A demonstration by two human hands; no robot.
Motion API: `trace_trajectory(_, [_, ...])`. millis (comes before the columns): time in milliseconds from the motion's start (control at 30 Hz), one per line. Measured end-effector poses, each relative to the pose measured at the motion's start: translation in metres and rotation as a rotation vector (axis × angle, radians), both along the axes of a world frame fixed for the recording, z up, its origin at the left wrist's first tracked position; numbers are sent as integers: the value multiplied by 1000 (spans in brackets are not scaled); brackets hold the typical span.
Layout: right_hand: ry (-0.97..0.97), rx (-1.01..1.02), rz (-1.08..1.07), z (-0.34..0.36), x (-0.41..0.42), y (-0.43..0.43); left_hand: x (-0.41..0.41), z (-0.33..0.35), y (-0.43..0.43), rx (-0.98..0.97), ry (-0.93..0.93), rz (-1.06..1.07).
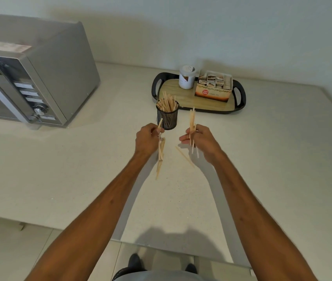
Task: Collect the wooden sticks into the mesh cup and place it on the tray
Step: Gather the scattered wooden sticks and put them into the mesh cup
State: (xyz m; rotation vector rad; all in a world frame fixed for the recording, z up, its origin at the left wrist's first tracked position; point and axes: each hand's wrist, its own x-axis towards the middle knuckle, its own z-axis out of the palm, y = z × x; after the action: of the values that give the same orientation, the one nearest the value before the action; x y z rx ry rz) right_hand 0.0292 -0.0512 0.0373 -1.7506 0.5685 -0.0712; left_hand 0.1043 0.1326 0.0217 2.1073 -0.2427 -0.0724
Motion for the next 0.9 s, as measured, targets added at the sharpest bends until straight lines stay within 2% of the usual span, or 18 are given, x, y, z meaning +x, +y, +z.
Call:
trace_trajectory(100, [-113,65,19,5,-3,-4,0,8,-2,-220,51,12])
trace_trajectory(267, [-255,63,6,2,1,-5,4,16,-6,-418,97,81])
trace_trajectory(433, [-391,128,-1,10,13,-5,14,34,-10,-488,-29,85])
trace_trajectory(633, [-599,102,-3,42,57,-2,36,67,-27,-647,-118,109])
trace_trajectory(733, [-641,78,-46,61,84,-3,48,82,-39,-745,-159,84])
trace_trajectory(900, [-687,50,-54,81,122,-10,74,89,-56,-800,-240,68])
